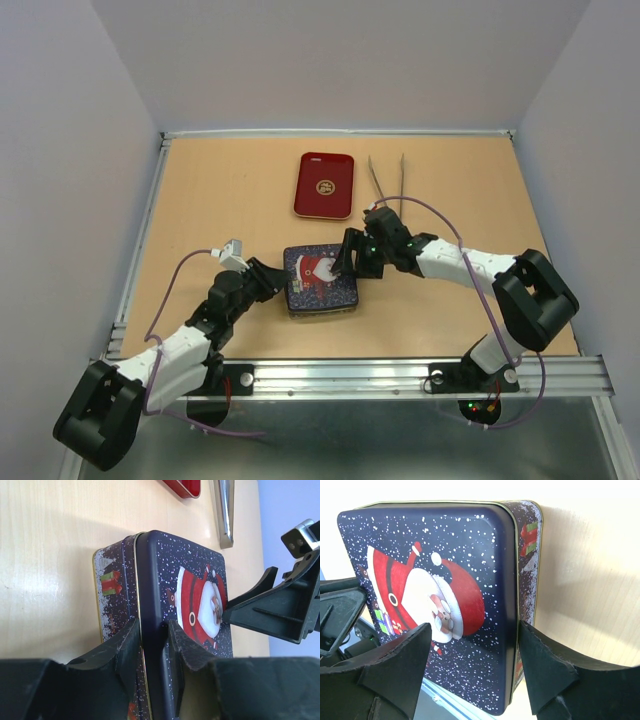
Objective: Pack the chocolate
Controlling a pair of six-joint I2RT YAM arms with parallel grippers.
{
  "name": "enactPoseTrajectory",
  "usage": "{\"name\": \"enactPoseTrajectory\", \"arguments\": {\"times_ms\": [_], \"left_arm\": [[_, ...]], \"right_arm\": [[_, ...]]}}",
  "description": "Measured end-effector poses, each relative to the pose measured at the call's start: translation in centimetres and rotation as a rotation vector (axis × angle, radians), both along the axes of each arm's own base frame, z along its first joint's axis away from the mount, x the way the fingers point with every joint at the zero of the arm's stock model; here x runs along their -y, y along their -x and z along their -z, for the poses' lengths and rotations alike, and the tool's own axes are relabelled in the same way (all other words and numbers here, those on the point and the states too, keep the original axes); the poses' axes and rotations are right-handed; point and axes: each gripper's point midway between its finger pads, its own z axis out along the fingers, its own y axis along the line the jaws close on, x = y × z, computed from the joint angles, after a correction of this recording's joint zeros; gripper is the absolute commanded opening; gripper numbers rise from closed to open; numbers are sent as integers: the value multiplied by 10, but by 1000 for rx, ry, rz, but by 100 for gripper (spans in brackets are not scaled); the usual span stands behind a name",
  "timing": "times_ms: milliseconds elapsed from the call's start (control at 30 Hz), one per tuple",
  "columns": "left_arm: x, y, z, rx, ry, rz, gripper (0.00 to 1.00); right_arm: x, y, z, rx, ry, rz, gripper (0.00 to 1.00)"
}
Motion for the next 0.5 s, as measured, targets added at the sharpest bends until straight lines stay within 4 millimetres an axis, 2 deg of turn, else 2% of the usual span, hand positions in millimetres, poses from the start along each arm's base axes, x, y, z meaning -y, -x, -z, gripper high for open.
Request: {"name": "enactPoseTrajectory", "arguments": {"times_ms": [500], "left_arm": [[1, -2, 4, -31, 6, -15, 0]], "right_arm": [[2, -2, 3, 43, 40, -4, 74]]}}
